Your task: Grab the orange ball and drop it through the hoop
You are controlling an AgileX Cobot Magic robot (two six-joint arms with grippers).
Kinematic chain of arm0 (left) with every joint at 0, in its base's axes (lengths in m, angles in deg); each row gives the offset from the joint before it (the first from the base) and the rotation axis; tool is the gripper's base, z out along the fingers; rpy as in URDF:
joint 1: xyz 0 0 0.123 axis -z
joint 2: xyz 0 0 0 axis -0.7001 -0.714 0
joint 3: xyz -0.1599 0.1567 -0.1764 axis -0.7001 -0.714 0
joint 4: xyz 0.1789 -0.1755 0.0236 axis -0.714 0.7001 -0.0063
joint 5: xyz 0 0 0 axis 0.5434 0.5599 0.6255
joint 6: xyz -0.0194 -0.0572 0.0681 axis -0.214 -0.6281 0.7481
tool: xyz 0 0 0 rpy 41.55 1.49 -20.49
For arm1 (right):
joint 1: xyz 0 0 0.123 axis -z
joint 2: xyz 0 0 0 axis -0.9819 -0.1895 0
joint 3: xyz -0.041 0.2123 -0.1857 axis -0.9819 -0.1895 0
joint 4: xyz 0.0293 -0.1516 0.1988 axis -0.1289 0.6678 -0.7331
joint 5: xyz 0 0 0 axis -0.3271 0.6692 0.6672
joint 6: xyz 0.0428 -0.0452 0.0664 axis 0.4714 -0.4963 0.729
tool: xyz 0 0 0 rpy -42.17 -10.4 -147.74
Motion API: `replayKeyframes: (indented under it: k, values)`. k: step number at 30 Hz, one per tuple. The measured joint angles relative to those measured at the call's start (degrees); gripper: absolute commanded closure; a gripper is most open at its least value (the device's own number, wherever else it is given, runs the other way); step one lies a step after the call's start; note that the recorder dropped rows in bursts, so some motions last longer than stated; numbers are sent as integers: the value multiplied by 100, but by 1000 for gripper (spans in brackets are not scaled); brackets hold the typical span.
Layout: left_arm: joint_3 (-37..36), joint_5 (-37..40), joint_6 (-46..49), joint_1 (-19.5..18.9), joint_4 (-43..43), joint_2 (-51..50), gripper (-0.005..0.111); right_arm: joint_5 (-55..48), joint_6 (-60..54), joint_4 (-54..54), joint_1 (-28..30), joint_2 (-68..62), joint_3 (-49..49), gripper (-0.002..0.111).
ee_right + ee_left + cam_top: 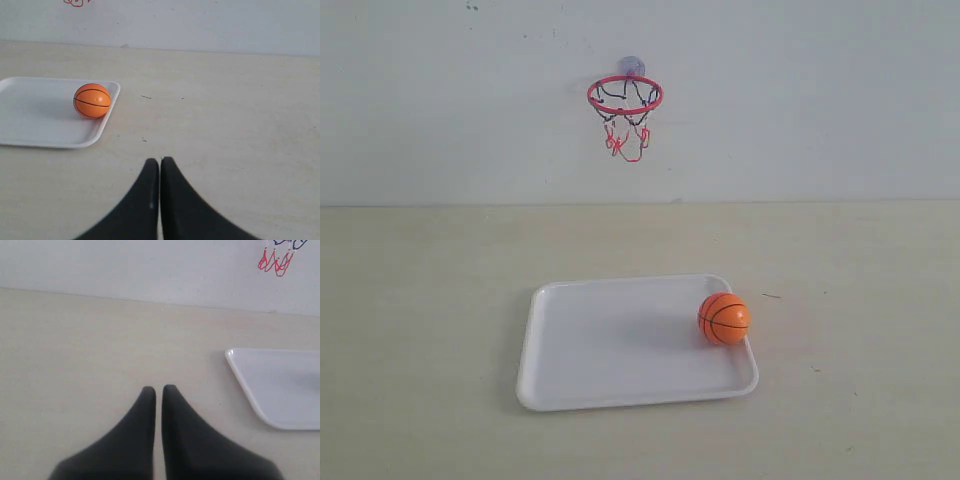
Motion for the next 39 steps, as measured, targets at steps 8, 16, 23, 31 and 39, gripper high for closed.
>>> replayKeyframes:
  k: [8,16,23,31,39]
  values:
    - [0,0,0,0,0,0,103,0,0,0,0,0,0,108]
    - [0,0,0,0,0,0,103,0,0,0,0,0,0,108]
    - [0,0,0,0,0,0,103,0,0,0,0,0,0,108]
    - [0,0,0,0,0,0,103,0,0,0,0,0,0,108]
    - [0,0,0,0,0,0,103,2013,0,-1,0,0,0,108]
